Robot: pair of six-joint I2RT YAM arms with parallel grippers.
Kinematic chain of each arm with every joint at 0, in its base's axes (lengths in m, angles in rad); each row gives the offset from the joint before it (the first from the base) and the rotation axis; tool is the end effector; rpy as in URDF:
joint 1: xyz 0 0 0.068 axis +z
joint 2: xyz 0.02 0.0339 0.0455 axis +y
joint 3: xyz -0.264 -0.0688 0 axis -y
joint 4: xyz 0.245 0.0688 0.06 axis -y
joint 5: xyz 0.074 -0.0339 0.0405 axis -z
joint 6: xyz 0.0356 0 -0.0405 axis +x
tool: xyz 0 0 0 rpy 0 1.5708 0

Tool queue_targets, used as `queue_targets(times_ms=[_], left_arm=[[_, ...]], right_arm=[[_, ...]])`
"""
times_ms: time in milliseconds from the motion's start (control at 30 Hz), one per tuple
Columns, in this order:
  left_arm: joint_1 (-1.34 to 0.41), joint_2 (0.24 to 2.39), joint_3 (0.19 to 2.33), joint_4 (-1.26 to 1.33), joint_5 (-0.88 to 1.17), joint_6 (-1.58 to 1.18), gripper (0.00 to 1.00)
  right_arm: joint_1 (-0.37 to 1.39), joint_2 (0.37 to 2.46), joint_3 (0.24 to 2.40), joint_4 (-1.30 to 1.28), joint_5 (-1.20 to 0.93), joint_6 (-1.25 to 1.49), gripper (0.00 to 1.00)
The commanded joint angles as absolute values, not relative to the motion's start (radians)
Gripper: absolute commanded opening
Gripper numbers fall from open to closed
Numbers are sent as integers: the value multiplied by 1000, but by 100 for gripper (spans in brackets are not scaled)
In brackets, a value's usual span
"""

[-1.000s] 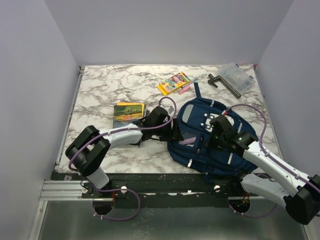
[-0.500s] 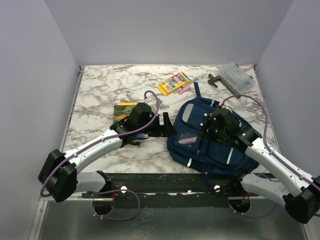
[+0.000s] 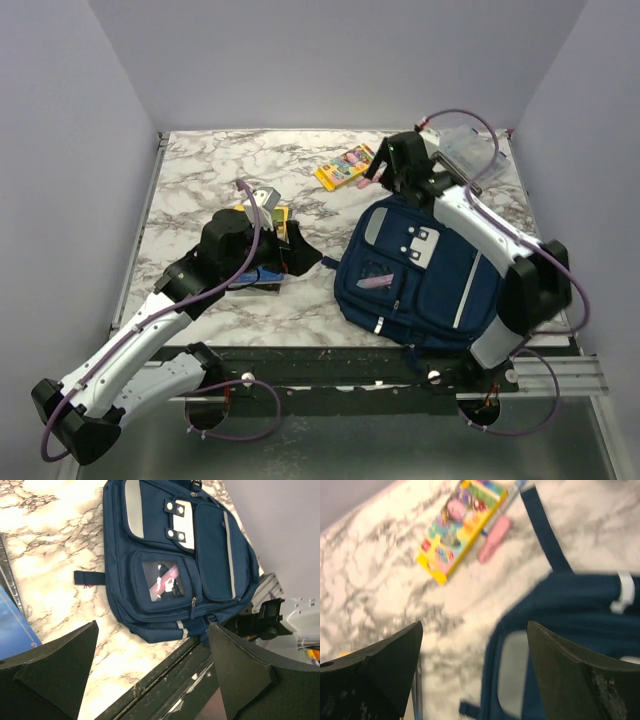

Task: Pack the student bag
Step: Pick up the stationery from the center of the board.

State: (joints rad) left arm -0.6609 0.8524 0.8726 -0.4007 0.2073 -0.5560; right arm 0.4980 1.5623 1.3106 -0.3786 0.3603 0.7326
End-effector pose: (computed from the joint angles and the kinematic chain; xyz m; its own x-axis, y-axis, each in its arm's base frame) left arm 0.1463 -0.1230 0.3368 -0.6457 -0.1522 -0.7483 0.4836 0.6769 -0.5550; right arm 0.3193 0.1593 0.3113 -0.5166 0.4315 -0.7396 0.2000 0.9006 0.3858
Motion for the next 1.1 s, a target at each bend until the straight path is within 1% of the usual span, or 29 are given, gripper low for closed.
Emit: queue_targets(times_ms=[0,167,267,367,500,733,900,1067], left_arm=[[-653,878,953,-502,201,-424,94],[-650,885,973,-505,221,-388,94],[-649,875,940,-477,220,-374,94],[-649,879,925,-469,211,-361,94],[-647,878,914,-464,211,-355,94],[-647,871,900,-446,220,-341,94],[-646,858,886,-437,219,-340,94],[-646,844,871,-431,221,-339,94]], right_arm=[[461,1855,1577,-337,441,709,88],[456,2160,1912,-447,473,672,86],[454,2275,2033,-502,501,667,85],[454,2345,2070,-517,508,675,81],[454,2392,2081,-564,545,710,80],[454,2437,2077,-565,564,714,73],[454,2462,2093,-542,562,690,74],[454,2523,2161,-573,565,675,74]])
